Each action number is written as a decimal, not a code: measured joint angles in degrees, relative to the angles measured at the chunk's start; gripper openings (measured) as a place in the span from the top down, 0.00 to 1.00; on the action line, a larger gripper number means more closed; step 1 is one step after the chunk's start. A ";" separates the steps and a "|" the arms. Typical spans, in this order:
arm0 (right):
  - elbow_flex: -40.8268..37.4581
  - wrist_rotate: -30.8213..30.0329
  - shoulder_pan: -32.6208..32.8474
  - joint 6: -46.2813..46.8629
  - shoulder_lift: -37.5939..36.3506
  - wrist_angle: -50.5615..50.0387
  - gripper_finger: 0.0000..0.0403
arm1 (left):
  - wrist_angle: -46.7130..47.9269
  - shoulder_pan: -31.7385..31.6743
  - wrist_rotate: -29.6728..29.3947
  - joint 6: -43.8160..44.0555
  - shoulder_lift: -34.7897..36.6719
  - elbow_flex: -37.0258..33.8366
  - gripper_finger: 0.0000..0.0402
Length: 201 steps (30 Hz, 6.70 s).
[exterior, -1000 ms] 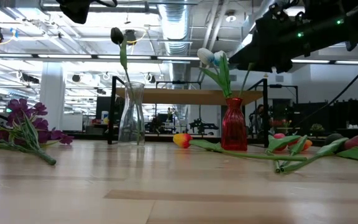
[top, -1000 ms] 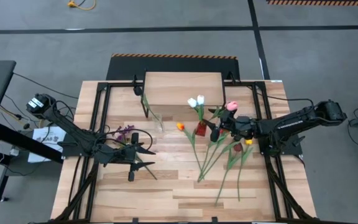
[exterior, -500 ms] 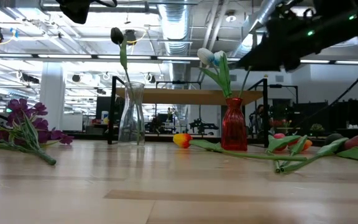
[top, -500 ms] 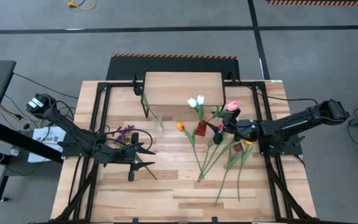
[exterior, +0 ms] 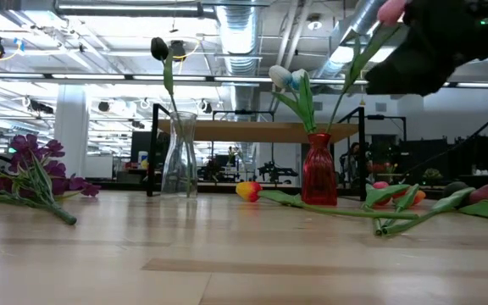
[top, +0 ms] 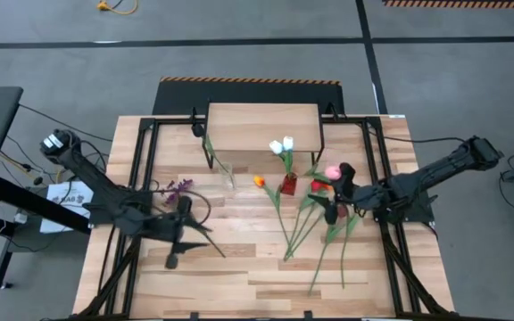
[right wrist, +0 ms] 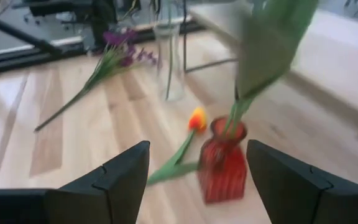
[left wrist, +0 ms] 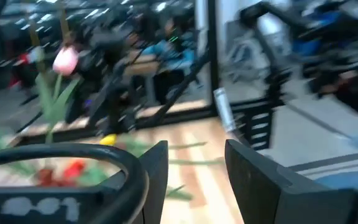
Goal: Pick and place flowers into a vace then onto a shelf
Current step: Put the violet flowers into the red vase
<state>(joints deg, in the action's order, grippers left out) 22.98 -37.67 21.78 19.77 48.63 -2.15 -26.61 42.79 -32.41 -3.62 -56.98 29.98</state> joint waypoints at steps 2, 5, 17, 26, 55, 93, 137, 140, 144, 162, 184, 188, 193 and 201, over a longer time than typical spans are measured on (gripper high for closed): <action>-0.01 0.02 1.53 1.80 0.45 -0.43 0.35 | -0.82 3.15 0.01 -1.51 0.86 0.00 0.63; -0.01 -0.14 4.23 4.43 2.46 0.16 0.35 | -4.33 8.22 0.01 -5.18 1.32 0.00 0.63; -0.01 -4.48 13.57 3.56 16.83 18.99 0.35 | -9.20 19.79 -8.54 -14.21 0.63 0.00 0.63; -0.01 -4.46 18.20 0.79 35.07 40.94 0.35 | -6.46 19.77 -10.33 -13.18 0.63 0.00 0.63; 3.96 -2.67 15.80 -13.81 41.65 51.36 0.35 | 37.47 1.38 -3.89 28.25 0.02 -0.07 0.63; 3.96 -2.73 17.34 -5.66 41.65 50.74 0.35 | 67.34 -9.47 6.24 22.13 -23.39 9.16 0.63; 3.96 -2.87 17.95 -3.20 41.63 50.64 0.35 | 50.67 -10.00 10.65 12.01 -32.45 9.43 0.98; 3.96 -2.86 17.95 -3.19 41.63 50.64 0.35 | 46.73 -9.48 10.73 8.48 -32.46 9.44 0.99; 3.96 -2.89 17.95 -3.15 41.63 50.64 0.35 | 40.39 -8.75 10.02 3.48 -32.42 9.46 0.98; 3.96 -2.87 17.95 -3.15 41.63 50.66 0.35 | 32.65 -4.97 -4.97 -8.39 -32.25 15.36 0.98; 3.96 -2.86 17.95 -3.14 41.63 50.72 0.35 | 33.26 5.40 -10.99 -25.83 -32.16 23.52 0.98; 3.96 -2.86 17.95 -3.15 41.63 51.10 0.35 | 33.20 5.52 -12.70 -36.03 -32.16 23.52 0.98; 3.96 -2.84 17.95 -3.15 41.63 51.10 0.35 | 33.16 5.52 -13.09 -50.83 -32.16 23.52 0.98; 3.96 -2.76 17.95 -3.11 41.63 51.10 0.35 | 27.13 5.52 -13.14 -63.94 -32.14 23.52 0.98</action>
<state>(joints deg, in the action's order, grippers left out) 26.94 -40.43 39.72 16.66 90.26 48.95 0.53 48.31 -45.55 -67.56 -89.12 53.49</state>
